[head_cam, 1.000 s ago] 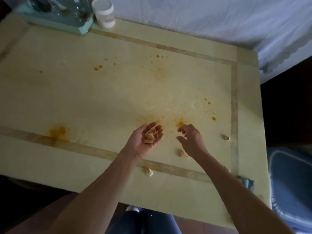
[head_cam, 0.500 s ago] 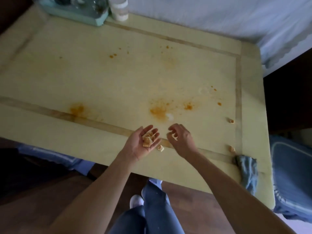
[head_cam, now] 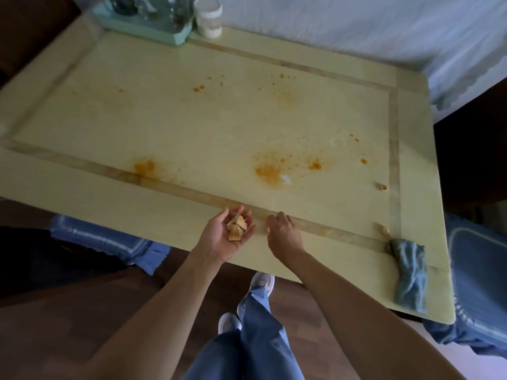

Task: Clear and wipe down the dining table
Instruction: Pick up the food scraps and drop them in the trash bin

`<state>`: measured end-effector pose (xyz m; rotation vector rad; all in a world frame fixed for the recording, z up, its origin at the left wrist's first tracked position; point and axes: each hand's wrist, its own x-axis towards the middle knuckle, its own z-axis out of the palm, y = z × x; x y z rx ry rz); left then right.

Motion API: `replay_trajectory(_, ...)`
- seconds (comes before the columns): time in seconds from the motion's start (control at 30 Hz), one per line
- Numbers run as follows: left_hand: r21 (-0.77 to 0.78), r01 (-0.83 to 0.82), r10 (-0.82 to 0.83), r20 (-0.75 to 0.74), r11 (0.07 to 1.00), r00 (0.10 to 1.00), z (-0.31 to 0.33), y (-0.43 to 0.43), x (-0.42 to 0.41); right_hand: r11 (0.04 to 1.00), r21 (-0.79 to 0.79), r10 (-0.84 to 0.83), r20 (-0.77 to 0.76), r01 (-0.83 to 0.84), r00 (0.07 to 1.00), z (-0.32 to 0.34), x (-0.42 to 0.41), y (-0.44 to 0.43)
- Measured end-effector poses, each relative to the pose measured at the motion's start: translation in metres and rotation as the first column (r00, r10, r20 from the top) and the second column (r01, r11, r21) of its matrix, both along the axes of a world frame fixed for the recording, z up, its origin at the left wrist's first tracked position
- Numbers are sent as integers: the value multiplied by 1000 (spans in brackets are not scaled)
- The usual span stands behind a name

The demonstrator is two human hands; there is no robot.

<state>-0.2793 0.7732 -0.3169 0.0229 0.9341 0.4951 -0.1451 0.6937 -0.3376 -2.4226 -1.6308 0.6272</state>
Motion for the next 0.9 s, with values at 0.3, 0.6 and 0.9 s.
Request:
replay_trajectory(0.3,6,207,-207,-28,978,978,17,-45,66,951,253,-92,-320,178,943,65,20,-43)
replay_trajectory(0.6,5,232,-232,55,973,971,19,-74,155,870,26,-490,145,492,859,32,187,-114)
replay_trajectory(0.9,-39,207,-207,-3,978,978,2,-79,237,963,-72,-243,177,259,954,3,239,-114)
